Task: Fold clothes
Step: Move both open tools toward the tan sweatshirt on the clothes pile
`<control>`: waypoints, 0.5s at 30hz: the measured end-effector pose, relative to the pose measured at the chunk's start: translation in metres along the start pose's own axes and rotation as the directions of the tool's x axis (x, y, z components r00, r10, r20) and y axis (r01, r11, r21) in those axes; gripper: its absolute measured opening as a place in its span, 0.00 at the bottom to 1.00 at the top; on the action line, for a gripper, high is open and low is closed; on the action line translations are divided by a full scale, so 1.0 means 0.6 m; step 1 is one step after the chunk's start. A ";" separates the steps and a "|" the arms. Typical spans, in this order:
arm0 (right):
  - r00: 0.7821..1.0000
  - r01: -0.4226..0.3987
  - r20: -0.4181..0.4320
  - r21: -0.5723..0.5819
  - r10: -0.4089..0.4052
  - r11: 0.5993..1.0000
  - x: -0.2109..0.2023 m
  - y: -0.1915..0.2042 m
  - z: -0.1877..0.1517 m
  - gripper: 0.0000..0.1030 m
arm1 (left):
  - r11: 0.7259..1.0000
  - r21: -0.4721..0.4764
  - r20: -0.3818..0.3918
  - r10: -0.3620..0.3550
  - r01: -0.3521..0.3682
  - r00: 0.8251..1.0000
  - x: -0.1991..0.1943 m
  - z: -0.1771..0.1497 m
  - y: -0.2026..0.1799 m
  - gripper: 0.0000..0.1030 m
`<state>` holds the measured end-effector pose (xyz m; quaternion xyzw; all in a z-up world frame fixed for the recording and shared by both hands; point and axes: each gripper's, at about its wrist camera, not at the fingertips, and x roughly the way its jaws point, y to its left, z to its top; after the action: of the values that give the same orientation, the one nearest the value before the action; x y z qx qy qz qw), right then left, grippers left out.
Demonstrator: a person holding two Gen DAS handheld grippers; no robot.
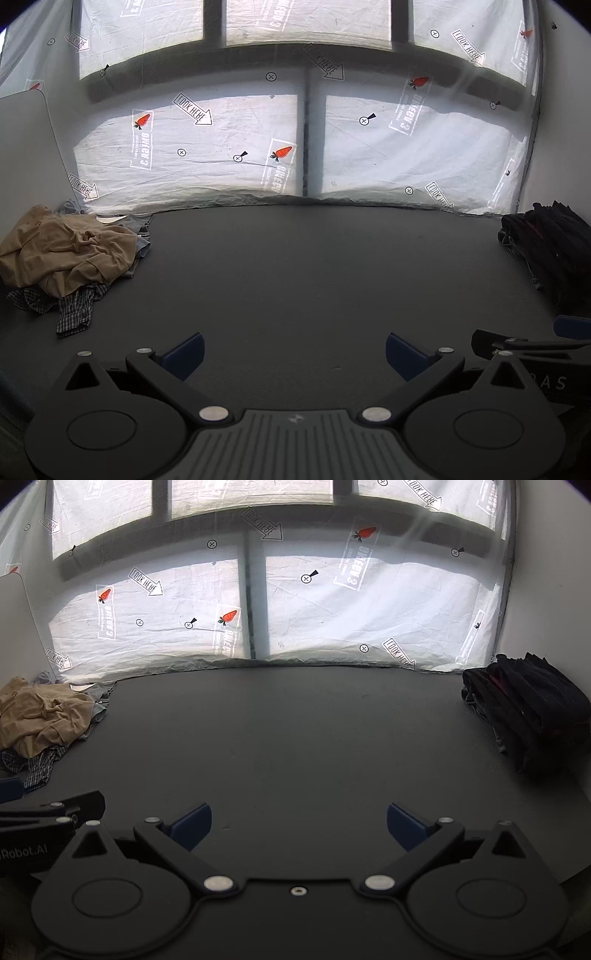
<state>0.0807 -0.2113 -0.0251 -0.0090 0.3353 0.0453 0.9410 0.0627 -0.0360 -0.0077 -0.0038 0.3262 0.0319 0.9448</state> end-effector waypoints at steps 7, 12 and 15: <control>0.998 -0.029 -0.059 -0.012 0.028 1.000 0.063 -0.029 0.053 0.99 | 0.998 -0.051 -0.064 -0.030 0.026 0.997 0.061 0.065 -0.023 1.00; 0.991 -0.043 -0.128 -0.026 0.039 0.999 0.127 -0.037 0.075 0.99 | 0.998 -0.064 -0.101 0.016 -0.023 0.995 0.096 0.081 -0.022 1.00; 0.984 -0.056 -0.169 -0.044 0.048 0.997 0.160 -0.025 0.086 0.99 | 0.995 -0.089 -0.147 0.039 -0.052 0.988 0.116 0.083 -0.006 1.00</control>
<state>0.1882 -0.2159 -0.0460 -0.0270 0.4124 0.0772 0.9073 0.1481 -0.0342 -0.0113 -0.0422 0.3923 0.0680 0.9163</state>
